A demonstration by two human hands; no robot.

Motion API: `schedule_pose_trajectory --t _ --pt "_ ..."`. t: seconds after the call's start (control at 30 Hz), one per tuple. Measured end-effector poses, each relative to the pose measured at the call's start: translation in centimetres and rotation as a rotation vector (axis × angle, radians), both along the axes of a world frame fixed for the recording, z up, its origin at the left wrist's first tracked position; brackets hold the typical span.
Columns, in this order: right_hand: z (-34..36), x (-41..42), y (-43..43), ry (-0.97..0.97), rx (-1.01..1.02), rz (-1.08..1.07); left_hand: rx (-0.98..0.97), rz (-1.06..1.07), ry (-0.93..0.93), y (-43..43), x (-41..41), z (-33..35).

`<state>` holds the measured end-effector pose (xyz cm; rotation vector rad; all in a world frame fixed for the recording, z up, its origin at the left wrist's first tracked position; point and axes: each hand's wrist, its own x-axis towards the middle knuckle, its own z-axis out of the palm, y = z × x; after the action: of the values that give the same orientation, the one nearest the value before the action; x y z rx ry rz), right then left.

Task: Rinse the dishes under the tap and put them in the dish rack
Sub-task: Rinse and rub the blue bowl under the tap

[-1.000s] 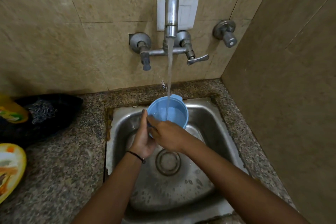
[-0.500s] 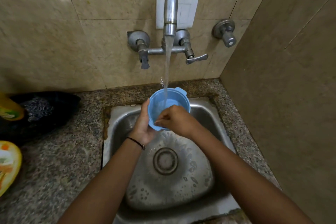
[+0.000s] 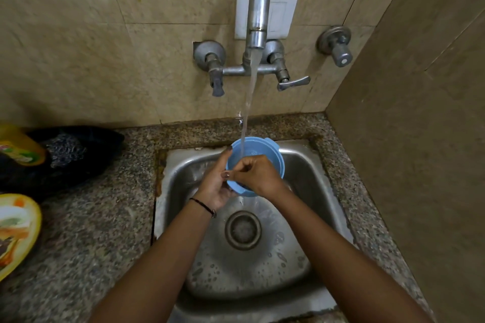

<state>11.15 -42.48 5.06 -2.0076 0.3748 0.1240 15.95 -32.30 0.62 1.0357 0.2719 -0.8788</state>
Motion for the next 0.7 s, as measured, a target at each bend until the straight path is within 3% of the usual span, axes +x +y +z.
schedule_pose_trajectory --t 0.17,0.43,0.57,0.63,0.7 --pt "0.8 -0.5 -2.2 0.097 0.086 0.314 0.039 0.029 -0.016 1.1 1.2 -0.3" --pt "0.4 0.8 0.6 0.009 -0.051 0.087 -0.049 0.039 -0.013 1.0 0.2 0.3" --pt "0.5 -0.7 0.0 -0.093 -0.116 0.258 -0.005 0.094 -0.087 2.1 0.8 0.4" --pt "0.9 -1.7 -1.4 -0.227 -0.330 0.471 0.033 0.137 -0.127 2.8 1.1 0.1" --pt "0.4 -1.7 -3.4 -0.467 -0.737 0.561 0.079 0.214 -0.135 3.0 1.1 -0.2"
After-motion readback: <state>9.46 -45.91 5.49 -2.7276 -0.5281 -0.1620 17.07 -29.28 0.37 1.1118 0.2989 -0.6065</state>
